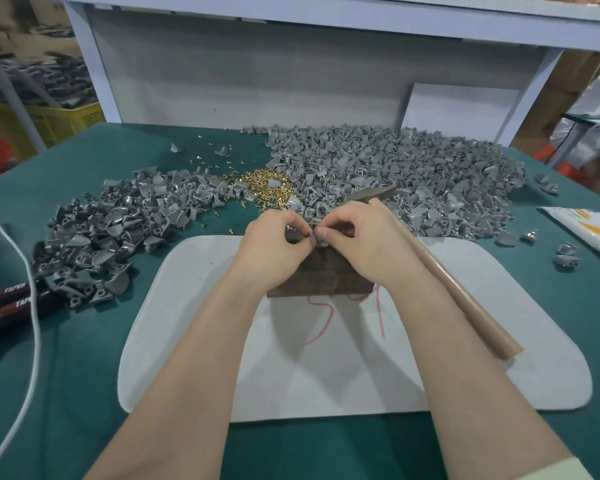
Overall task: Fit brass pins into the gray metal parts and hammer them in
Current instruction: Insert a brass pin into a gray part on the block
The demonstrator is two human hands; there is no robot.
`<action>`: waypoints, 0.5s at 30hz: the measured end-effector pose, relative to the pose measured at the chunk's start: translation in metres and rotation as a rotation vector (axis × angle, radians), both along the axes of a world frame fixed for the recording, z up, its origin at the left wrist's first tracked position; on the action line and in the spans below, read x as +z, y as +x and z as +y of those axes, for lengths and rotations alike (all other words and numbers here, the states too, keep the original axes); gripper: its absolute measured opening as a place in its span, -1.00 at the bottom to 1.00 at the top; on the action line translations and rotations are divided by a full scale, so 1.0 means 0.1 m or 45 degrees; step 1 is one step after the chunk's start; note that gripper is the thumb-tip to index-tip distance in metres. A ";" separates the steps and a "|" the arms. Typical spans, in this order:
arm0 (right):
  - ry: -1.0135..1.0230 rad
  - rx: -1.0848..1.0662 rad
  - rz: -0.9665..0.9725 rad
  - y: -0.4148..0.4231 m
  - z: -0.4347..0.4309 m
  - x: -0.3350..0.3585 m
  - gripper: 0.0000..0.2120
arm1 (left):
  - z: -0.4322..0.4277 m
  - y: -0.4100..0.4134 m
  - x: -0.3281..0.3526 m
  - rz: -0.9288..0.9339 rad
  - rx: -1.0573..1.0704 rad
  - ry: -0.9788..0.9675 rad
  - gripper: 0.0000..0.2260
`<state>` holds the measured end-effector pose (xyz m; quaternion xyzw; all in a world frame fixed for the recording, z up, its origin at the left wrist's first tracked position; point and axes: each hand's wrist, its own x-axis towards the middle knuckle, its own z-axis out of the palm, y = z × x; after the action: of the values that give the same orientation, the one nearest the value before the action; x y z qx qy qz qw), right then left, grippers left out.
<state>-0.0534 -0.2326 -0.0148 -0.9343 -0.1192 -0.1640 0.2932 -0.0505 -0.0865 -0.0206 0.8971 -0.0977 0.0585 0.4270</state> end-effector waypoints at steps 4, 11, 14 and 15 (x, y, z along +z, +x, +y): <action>-0.043 -0.009 0.019 -0.03 0.01 0.04 -0.94 | 0.00 0.01 0.00 0.005 -0.008 -0.023 -0.86; -0.153 -0.028 0.001 -0.06 0.03 0.08 -0.90 | 0.01 0.03 -0.02 0.015 -0.006 -0.042 -0.83; -0.218 -0.066 -0.011 -0.05 0.06 0.08 -0.91 | 0.01 0.03 -0.02 0.004 0.001 -0.033 -0.86; -0.236 -0.075 -0.005 -0.05 0.07 0.08 -0.92 | 0.01 0.03 -0.03 0.004 0.002 -0.034 -0.86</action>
<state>-0.0585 -0.2256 -0.0065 -0.9602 -0.1071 -0.1627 0.2003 -0.0473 -0.0858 -0.0233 0.8915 -0.0955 0.0588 0.4390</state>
